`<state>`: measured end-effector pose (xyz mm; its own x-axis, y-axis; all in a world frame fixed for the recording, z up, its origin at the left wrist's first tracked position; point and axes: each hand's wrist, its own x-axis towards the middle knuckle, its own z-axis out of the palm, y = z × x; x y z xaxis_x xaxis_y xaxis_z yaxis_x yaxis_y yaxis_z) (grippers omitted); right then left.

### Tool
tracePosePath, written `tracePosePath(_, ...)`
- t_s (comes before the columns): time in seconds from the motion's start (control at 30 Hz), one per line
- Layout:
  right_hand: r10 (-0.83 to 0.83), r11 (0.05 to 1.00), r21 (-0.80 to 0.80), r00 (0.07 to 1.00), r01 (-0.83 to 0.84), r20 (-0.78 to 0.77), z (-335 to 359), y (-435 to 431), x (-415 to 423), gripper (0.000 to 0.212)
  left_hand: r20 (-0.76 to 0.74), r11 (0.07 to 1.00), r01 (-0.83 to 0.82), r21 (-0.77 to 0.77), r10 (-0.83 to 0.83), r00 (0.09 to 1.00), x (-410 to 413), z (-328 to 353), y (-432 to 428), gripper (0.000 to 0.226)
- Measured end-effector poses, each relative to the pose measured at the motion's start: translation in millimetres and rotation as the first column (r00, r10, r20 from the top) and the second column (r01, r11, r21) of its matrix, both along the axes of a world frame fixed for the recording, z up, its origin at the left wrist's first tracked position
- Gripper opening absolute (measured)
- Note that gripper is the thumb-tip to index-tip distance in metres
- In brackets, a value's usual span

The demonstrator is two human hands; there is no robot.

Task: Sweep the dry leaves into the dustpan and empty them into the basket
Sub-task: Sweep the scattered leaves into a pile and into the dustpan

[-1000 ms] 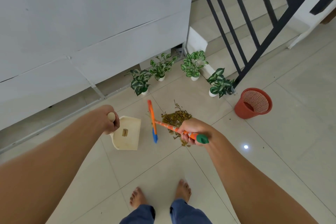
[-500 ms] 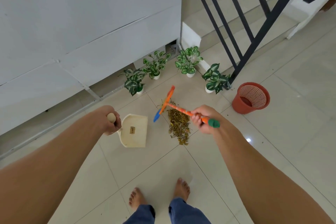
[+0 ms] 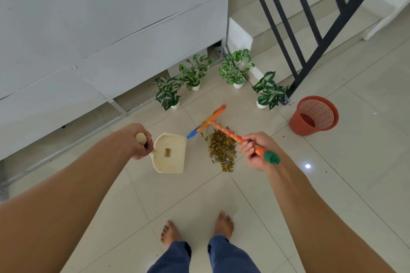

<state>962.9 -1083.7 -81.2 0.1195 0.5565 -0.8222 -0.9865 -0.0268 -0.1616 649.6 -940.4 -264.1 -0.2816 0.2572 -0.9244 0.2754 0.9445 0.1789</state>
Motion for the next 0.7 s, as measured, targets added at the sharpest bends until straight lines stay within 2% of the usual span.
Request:
tracePosePath(0.03, -0.021, 1.000, 0.014, 1.000, 0.021, 0.002, -1, 8, 1, 0.011, -0.060, 0.998, 0.035, 0.054, -0.032, 0.998, 0, -2, 0, 0.053)
tracePosePath(0.1, -0.050, 0.999, 0.012, 0.999, 0.050, -0.006, -5, 26, 4, 0.013, -0.068, 0.990, 0.053, 0.132, -0.044, 0.997, 2, 2, -3, 0.053)
tracePosePath(0.23, -0.135, 0.988, -0.076, 0.991, 0.134, -0.012, -9, 49, 3, 0.018, -0.010, 0.949, 0.263, 0.173, -0.266, 0.964, -2, 2, -22, 0.055)
tracePosePath(0.3, -0.161, 0.981, -0.110, 0.987, 0.161, 0.002, -4, 48, 0, 0.019, 0.035, 0.935, 0.244, 0.258, -0.261, 0.965, 2, 1, -26, 0.055)
tracePosePath(0.37, -0.157, 0.980, -0.122, 0.988, 0.156, 0.003, 6, 38, -1, 0.019, 0.101, 0.945, 0.114, 0.306, -0.151, 0.983, 3, 2, -25, 0.054)
tracePosePath(0.4, -0.155, 0.982, -0.113, 0.988, 0.154, -0.003, 12, 31, 0, 0.019, 0.092, 0.942, 0.108, 0.319, -0.144, 0.985, 9, 4, -26, 0.054)
tracePosePath(0.47, -0.146, 0.988, -0.059, 0.989, 0.144, -0.028, 22, 15, 0, 0.020, 0.020, 0.899, 0.287, 0.330, -0.311, 0.950, 17, 13, -26, 0.055)
tracePosePath(0.5, -0.132, 0.991, -0.026, 0.990, 0.131, -0.041, 26, 8, 0, 0.022, 0.038, 0.880, 0.352, 0.319, -0.382, 0.923, 19, 13, -27, 0.055)
tracePosePath(0.57, -0.114, 0.993, 0.012, 0.992, 0.115, -0.045, 31, 0, -2, 0.023, 0.143, 0.886, 0.342, 0.312, -0.400, 0.906, 22, 10, -29, 0.054)
tracePosePath(0.6, -0.120, 0.992, 0.021, 0.992, 0.121, -0.043, 33, -1, -2, 0.021, 0.139, 0.866, 0.398, 0.303, -0.453, 0.881, 21, 10, -31, 0.054)
tracePosePath(0.63, -0.132, 0.991, 0.032, 0.990, 0.133, -0.041, 34, 1, -1, 0.019, 0.125, 0.860, 0.403, 0.315, -0.458, 0.880, 21, 11, -32, 0.054)
tracePosePath(0.7, -0.167, 0.984, 0.055, 0.984, 0.170, -0.056, 33, 10, 3, 0.016, 0.002, 0.816, 0.469, 0.338, -0.499, 0.867, 19, 21, -34, 0.056)
